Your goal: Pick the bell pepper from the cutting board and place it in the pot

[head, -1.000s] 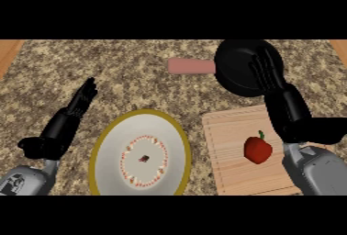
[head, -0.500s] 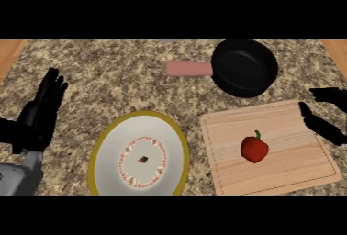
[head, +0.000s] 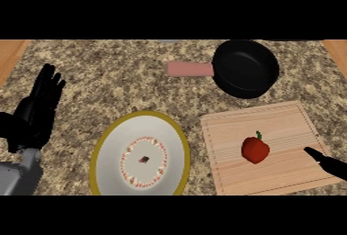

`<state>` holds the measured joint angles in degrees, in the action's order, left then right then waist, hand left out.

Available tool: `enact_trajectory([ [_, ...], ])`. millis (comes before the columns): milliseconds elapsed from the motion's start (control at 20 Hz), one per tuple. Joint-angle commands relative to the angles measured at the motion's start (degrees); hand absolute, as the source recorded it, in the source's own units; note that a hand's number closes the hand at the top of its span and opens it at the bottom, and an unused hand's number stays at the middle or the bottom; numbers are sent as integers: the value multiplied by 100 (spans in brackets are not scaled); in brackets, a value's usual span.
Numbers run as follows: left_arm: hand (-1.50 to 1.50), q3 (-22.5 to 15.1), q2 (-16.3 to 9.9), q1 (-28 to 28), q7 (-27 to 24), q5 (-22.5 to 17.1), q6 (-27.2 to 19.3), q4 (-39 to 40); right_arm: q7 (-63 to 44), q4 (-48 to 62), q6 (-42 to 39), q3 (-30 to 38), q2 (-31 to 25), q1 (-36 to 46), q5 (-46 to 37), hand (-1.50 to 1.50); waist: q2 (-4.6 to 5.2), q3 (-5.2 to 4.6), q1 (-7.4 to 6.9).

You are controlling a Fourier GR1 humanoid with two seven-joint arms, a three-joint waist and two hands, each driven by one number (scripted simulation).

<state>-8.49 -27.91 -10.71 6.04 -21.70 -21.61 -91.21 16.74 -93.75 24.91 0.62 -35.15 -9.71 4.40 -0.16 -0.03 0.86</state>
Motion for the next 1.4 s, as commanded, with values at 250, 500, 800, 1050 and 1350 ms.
enact_trajectory([
  [250,0,102,115,-166,120,12,32,178,-2553,-1295,-1367,-593,-1621,-228,-367,-150,27,-26,-63],
  [500,0,-75,160,-102,139,252,-72,-142,-4108,-1638,-2080,-1260,-2057,359,-624,-150,27,-15,-228],
  [800,0,-99,435,-223,-71,373,-7,196,-5956,-1779,-2726,-2163,-1595,1618,-704,-150,48,-8,-241],
  [1050,0,239,176,-21,494,399,60,-408,-6351,-1277,-2872,-2468,-580,2165,-1154,-150,20,2,-180],
  [1350,0,427,490,10,393,665,365,-184,-6417,-1395,-3346,-2195,-145,1768,-1575,-150,14,2,-89],
])
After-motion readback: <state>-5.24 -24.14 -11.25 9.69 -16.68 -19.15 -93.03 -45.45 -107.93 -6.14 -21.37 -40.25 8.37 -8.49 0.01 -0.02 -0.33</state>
